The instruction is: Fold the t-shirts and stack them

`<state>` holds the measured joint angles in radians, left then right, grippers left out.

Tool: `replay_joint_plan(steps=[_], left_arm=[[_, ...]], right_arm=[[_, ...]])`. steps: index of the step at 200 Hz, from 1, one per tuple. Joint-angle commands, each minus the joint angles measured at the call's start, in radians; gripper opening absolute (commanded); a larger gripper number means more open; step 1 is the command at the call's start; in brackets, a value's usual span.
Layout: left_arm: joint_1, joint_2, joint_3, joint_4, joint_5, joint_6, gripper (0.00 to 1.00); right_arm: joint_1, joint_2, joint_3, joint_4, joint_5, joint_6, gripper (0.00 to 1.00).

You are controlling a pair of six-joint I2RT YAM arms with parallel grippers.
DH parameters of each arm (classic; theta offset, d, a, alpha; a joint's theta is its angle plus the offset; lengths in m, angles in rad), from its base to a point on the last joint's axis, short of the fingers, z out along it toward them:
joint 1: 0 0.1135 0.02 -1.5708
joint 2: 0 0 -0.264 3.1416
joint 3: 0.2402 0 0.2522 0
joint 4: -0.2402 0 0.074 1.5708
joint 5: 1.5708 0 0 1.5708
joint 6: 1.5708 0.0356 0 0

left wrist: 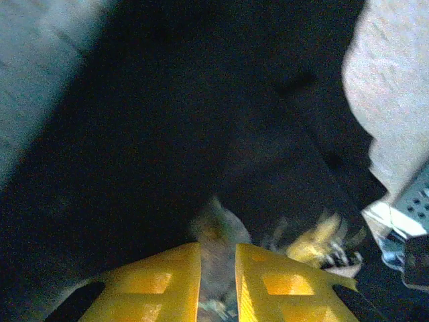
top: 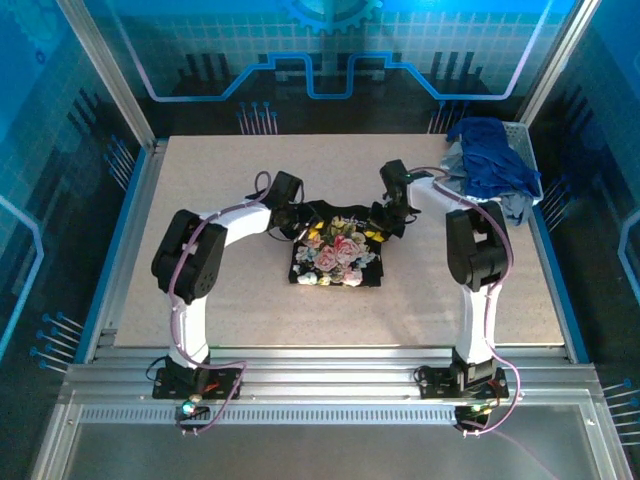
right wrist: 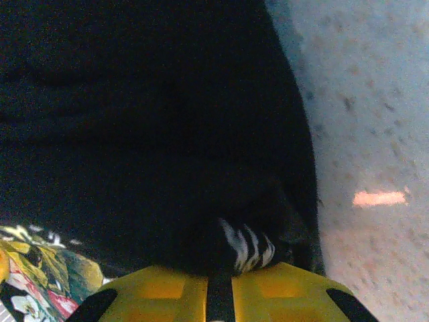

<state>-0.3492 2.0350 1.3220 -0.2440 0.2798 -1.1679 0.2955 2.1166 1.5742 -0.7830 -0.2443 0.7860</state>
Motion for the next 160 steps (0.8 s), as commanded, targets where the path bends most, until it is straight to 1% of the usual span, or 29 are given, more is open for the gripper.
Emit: replay_joint_plan(steps=[1, 42, 63, 76, 95, 110, 126, 139, 150, 160], left_arm=[[0.069, 0.043, 0.051, -0.096, -0.047, 0.078, 0.21], [0.189, 0.045, 0.107, -0.182, -0.038, 0.182, 0.22], [0.256, 0.029, 0.142, -0.247, -0.043, 0.234, 0.22], [0.296, 0.011, 0.136, -0.256, -0.03, 0.247, 0.23], [0.342, -0.036, 0.129, -0.267, -0.026, 0.264, 0.26], [0.348, -0.111, 0.135, -0.289, -0.051, 0.277, 0.34], [0.333, -0.223, 0.087, -0.291, -0.041, 0.222, 0.4], [0.294, -0.36, -0.016, -0.277, -0.07, 0.12, 0.47], [0.231, -0.487, -0.14, -0.238, -0.123, -0.004, 0.5], [0.146, -0.588, -0.25, -0.201, -0.184, -0.145, 0.52]], right_arm=[[0.033, 0.085, 0.086, -0.045, -0.017, -0.012, 0.19], [0.11, 0.202, 0.251, -0.07, -0.047, 0.045, 0.2], [0.156, 0.295, 0.4, -0.091, -0.082, 0.075, 0.22], [0.184, 0.379, 0.55, -0.14, -0.111, 0.089, 0.22], [0.209, 0.48, 0.73, -0.192, -0.159, 0.123, 0.22], [0.217, 0.494, 0.795, -0.184, -0.18, 0.15, 0.26], [0.21, 0.466, 0.822, -0.181, -0.184, 0.16, 0.32], [0.194, 0.402, 0.801, -0.174, -0.171, 0.157, 0.38], [0.178, 0.325, 0.74, -0.151, -0.157, 0.155, 0.43], [0.159, 0.235, 0.649, -0.111, -0.152, 0.154, 0.48]])
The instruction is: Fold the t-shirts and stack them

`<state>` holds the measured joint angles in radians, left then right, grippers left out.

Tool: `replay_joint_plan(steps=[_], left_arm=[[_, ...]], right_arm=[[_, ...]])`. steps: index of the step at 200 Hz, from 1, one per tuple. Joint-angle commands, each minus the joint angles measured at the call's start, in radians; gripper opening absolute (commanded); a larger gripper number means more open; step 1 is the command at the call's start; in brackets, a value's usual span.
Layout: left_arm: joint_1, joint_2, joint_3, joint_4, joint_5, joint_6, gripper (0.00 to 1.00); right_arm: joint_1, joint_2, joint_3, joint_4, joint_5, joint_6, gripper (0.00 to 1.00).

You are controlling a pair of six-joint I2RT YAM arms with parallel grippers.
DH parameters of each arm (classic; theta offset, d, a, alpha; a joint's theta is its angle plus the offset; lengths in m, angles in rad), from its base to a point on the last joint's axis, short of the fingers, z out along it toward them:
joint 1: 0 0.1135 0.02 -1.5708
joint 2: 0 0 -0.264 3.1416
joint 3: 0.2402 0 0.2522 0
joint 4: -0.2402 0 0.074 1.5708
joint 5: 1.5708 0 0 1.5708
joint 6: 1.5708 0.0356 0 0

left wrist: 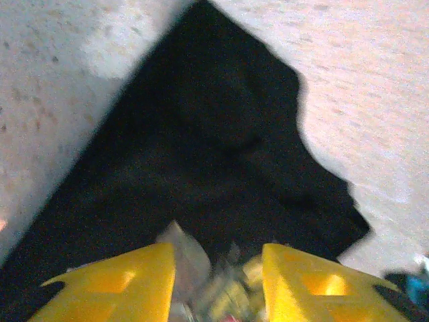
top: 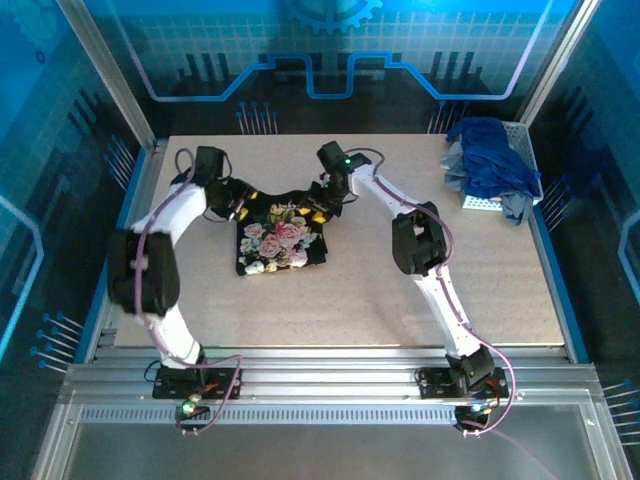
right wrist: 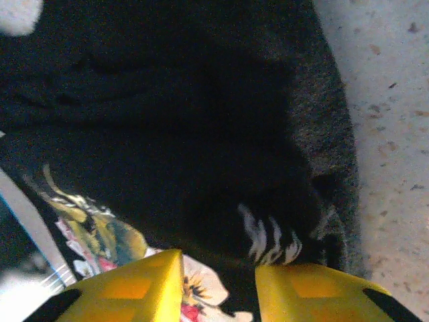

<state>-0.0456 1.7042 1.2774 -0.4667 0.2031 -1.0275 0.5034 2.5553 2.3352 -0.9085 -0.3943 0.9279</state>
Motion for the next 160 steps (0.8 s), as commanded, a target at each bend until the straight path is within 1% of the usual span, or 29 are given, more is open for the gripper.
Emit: replay_joint_plan(steps=[1, 19, 34, 41, 54, 63, 82, 102, 124, 140, 150, 160], left_arm=[[-0.167, -0.265, -0.216, 0.026, -0.112, -0.298, 0.53], [-0.327, -0.387, -0.407, 0.154, -0.243, -0.573, 0.53], [-0.46, -0.422, -0.536, 0.299, -0.398, -0.766, 0.55], [-0.508, -0.416, -0.568, 0.356, -0.462, -0.815, 0.55], [-0.558, -0.39, -0.59, 0.405, -0.544, -0.898, 0.58], [-0.585, -0.371, -0.603, 0.439, -0.599, -0.933, 0.59], [-0.604, -0.317, -0.632, 0.529, -0.642, -0.995, 0.59], [-0.614, -0.263, -0.658, 0.595, -0.675, -1.054, 0.59], [-0.612, -0.204, -0.685, 0.697, -0.71, -1.086, 0.54], [-0.6, -0.146, -0.686, 0.759, -0.676, -1.088, 0.5], [-0.599, -0.126, -0.68, 0.763, -0.669, -1.092, 0.5], [-0.598, -0.122, -0.663, 0.724, -0.666, -1.091, 0.5]], right_arm=[[-0.051, -0.213, -0.121, 0.019, -0.001, 0.012, 0.48], [-0.086, -0.386, -0.313, 0.118, -0.019, 0.01, 0.54], [-0.117, -0.548, -0.534, 0.28, -0.096, 0.015, 0.56], [-0.125, -0.621, -0.638, 0.385, -0.147, 0.02, 0.57], [-0.137, -0.76, -0.829, 0.574, -0.226, 0.043, 0.59], [-0.139, -0.832, -0.919, 0.633, -0.237, 0.053, 0.6], [-0.144, -0.974, -1.085, 0.707, -0.238, 0.083, 0.6], [-0.152, -1.073, -1.198, 0.733, -0.241, 0.116, 0.6], [-0.162, -1.125, -1.23, 0.686, -0.253, 0.089, 0.6], [-0.173, -1.147, -1.246, 0.664, -0.261, 0.087, 0.6], [-0.179, -1.158, -1.257, 0.663, -0.264, 0.091, 0.6], [-0.184, -1.168, -1.261, 0.659, -0.26, 0.093, 0.6]])
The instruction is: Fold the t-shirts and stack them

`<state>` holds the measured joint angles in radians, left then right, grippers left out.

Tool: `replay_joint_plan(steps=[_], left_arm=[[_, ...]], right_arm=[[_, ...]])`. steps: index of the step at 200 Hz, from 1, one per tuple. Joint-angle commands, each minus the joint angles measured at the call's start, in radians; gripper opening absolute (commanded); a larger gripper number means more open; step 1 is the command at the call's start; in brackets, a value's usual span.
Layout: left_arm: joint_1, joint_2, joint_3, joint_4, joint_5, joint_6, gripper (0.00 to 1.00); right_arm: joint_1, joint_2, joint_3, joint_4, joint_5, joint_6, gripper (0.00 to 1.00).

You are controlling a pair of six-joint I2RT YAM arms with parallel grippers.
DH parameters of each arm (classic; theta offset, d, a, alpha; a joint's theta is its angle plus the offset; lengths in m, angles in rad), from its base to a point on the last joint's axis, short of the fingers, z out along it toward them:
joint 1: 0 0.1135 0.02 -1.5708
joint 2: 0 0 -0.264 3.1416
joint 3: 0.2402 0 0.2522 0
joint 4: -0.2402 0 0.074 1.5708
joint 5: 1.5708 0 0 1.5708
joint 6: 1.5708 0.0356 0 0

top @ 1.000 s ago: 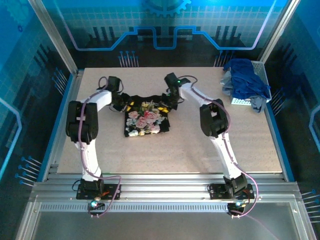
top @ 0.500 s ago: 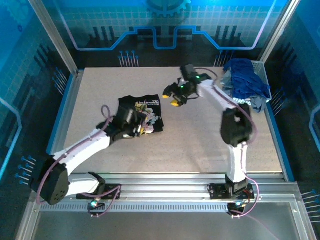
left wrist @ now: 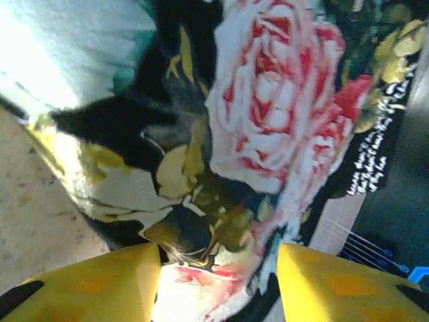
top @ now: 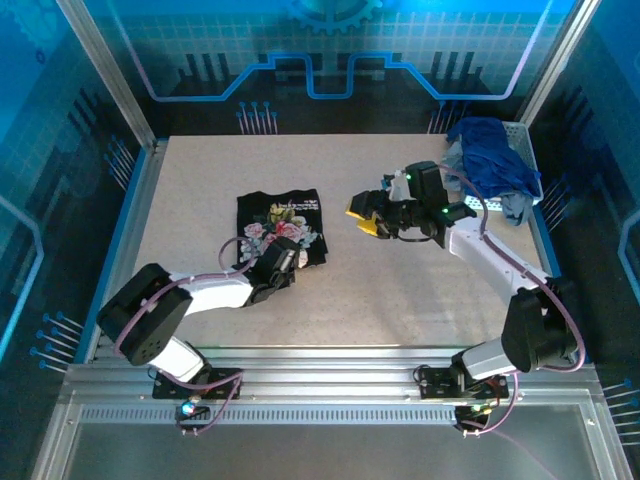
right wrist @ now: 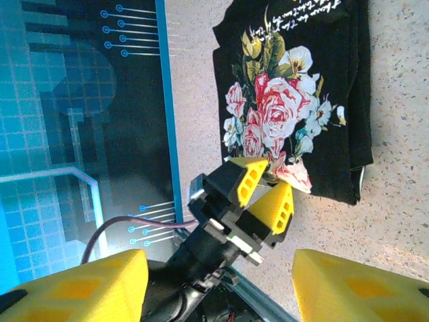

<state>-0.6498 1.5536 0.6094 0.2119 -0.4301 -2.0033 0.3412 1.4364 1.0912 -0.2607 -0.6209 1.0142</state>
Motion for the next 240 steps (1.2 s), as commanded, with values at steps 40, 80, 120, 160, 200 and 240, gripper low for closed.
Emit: replay_joint_plan(steps=[40, 80, 120, 160, 200, 240], left_arm=[[0.006, 0.008, 0.066, -0.118, -0.012, -0.117, 0.57], [-0.046, -0.127, 0.104, -0.373, -0.017, -0.145, 0.6], [-0.044, -0.099, 0.016, -0.241, -0.024, -0.219, 0.63], [-0.014, 0.032, 0.038, -0.06, -0.025, -0.194, 0.65], [0.035, 0.133, 0.075, 0.05, -0.028, -0.152, 0.54], [0.093, 0.225, 0.082, 0.202, -0.037, -0.118, 0.24]], right_arm=[[-0.027, -0.051, -0.016, -0.008, -0.037, 0.0, 0.6], [-0.027, -0.063, -0.028, -0.024, -0.03, -0.011, 0.6], [-0.026, -0.061, -0.035, -0.012, -0.033, -0.002, 0.6], [-0.024, -0.063, -0.031, -0.019, -0.039, -0.006, 0.6], [-0.023, -0.084, -0.057, -0.026, -0.039, -0.009, 0.6], [-0.024, -0.099, -0.084, -0.026, -0.039, -0.008, 0.6]])
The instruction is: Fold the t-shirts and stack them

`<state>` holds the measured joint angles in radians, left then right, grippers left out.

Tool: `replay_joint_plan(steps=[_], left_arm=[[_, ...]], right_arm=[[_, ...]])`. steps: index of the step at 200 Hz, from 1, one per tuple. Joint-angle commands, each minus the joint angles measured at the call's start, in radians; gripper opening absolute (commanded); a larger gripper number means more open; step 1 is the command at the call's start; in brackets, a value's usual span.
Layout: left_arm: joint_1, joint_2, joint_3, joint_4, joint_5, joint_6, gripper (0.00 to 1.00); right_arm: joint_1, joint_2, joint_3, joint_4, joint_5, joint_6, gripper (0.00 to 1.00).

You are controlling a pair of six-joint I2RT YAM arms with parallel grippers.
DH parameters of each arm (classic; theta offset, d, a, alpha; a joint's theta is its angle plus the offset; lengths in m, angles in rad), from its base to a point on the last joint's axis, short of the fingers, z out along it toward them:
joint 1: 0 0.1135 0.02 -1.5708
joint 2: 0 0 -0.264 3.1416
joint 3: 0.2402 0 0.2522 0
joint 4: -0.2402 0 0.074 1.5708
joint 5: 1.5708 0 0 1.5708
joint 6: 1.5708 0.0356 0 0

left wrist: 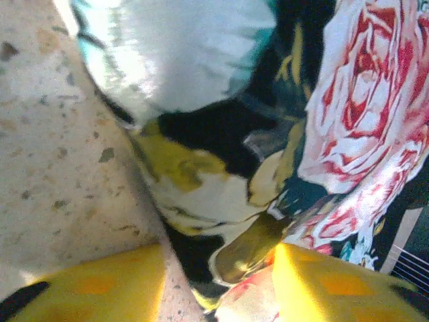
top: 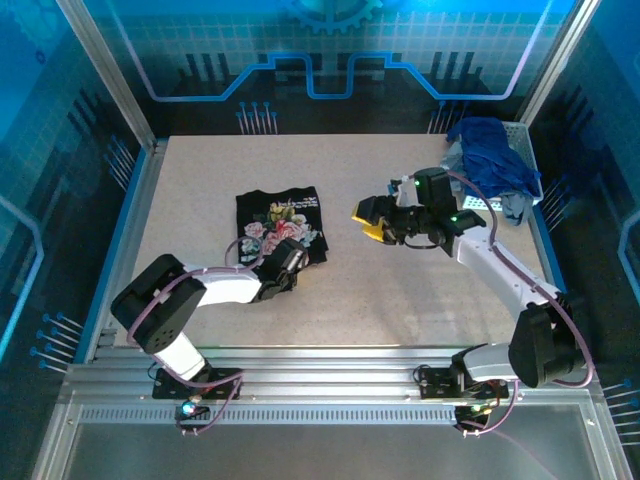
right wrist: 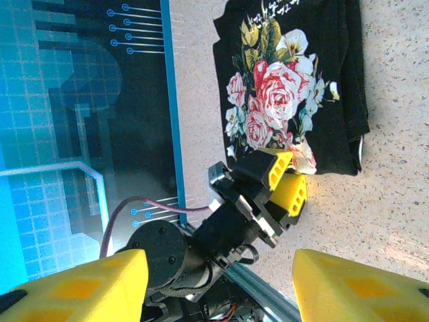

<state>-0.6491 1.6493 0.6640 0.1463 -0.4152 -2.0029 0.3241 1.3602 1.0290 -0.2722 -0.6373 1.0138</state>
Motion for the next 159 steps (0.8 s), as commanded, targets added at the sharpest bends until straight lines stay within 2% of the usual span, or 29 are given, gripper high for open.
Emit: replay_joint_plan(steps=[1, 21, 44, 81, 95, 113, 141, 159], left_arm=[[0.094, 0.13, 0.028, 0.269, -0.054, -0.118, 0.23], [0.132, 0.126, 0.022, 0.292, -0.073, -0.103, 0.1], [0.198, 0.087, 0.004, 0.289, -0.083, -0.08, 0.01], [0.377, 0.052, -0.011, 0.306, 0.003, 0.026, 0.0], [0.472, 0.09, -0.001, 0.38, 0.102, 0.122, 0.0], [0.612, 0.161, 0.052, 0.443, 0.312, 0.281, 0.0], [0.782, 0.197, 0.187, 0.275, 0.539, 0.535, 0.0], [0.867, 0.261, 0.284, 0.218, 0.673, 0.643, 0.0]], right_arm=[[-0.007, -0.022, -0.023, -0.015, -0.024, -0.008, 0.6], [-0.006, -0.024, -0.025, -0.016, -0.027, -0.009, 0.6], [-0.006, -0.025, -0.02, -0.024, -0.024, -0.014, 0.6], [-0.006, -0.021, -0.017, -0.028, -0.026, -0.018, 0.6], [-0.005, -0.018, -0.015, -0.03, -0.027, -0.018, 0.6], [-0.005, -0.019, -0.016, -0.031, -0.025, -0.013, 0.6], [-0.005, -0.026, -0.014, -0.039, -0.017, -0.014, 0.6], [-0.006, -0.032, -0.015, -0.044, -0.012, -0.012, 0.6]])
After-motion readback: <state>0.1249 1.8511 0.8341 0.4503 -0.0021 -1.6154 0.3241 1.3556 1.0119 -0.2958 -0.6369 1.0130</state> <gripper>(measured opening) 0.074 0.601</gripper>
